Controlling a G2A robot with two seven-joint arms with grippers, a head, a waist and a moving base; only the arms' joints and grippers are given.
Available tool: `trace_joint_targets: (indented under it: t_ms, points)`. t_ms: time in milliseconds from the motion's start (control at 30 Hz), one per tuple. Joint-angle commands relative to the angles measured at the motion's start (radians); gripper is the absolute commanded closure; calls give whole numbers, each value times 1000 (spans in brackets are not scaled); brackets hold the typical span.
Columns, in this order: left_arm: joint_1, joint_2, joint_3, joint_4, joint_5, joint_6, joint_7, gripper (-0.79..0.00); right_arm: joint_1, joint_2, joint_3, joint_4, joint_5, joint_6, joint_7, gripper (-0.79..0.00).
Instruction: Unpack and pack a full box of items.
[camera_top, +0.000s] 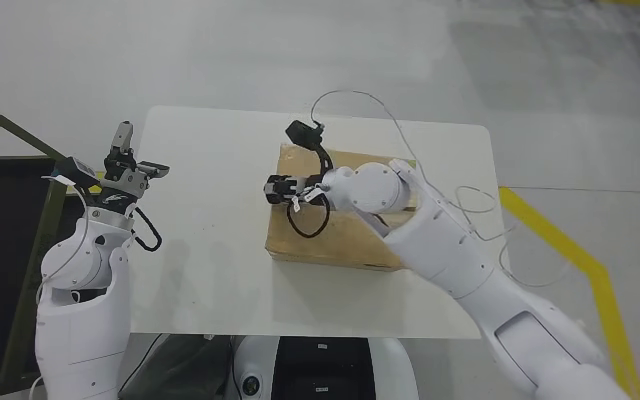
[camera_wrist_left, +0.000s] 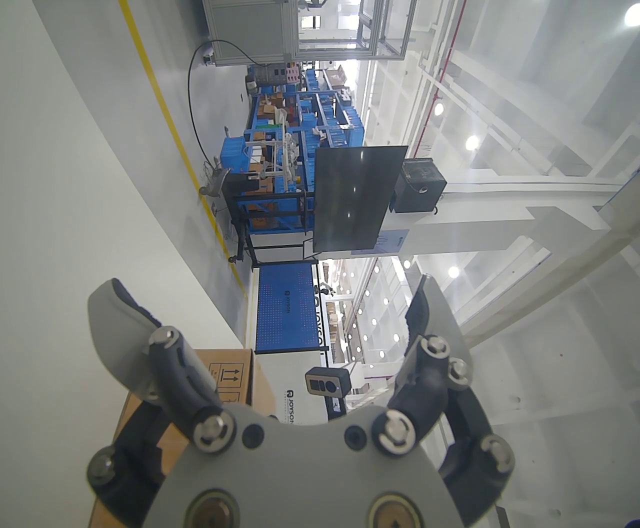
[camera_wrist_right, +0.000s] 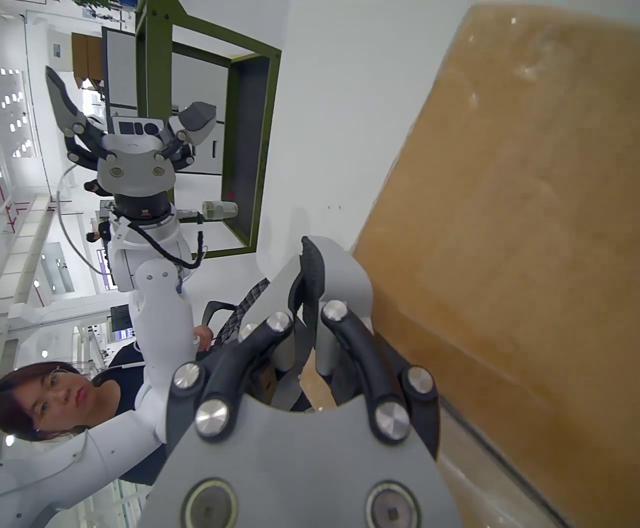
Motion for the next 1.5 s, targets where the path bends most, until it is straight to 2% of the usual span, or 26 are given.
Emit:
trace_joint_targets:
  t_ms: [0, 300, 500, 1033, 1467]
  points:
    - [0, 0, 0, 0, 0, 0, 0, -785, -5, 0, 9, 16, 7, 15, -5, 0]
    - [0, 0, 0, 0, 0, 0, 0, -785, -10, -3, 26, 46, 41, 27, 56, 0]
    - [0, 0, 0, 0, 0, 0, 0, -785, -34, 5, 57, 18, 28, 41, 47, 0]
    - [0, 0, 0, 0, 0, 0, 0, -785, -183, 56, 172, -130, -33, 100, 55, 0]
    - [0, 0, 0, 0, 0, 0, 0, -785, -337, 95, 293, -252, -36, 138, 11, 0]
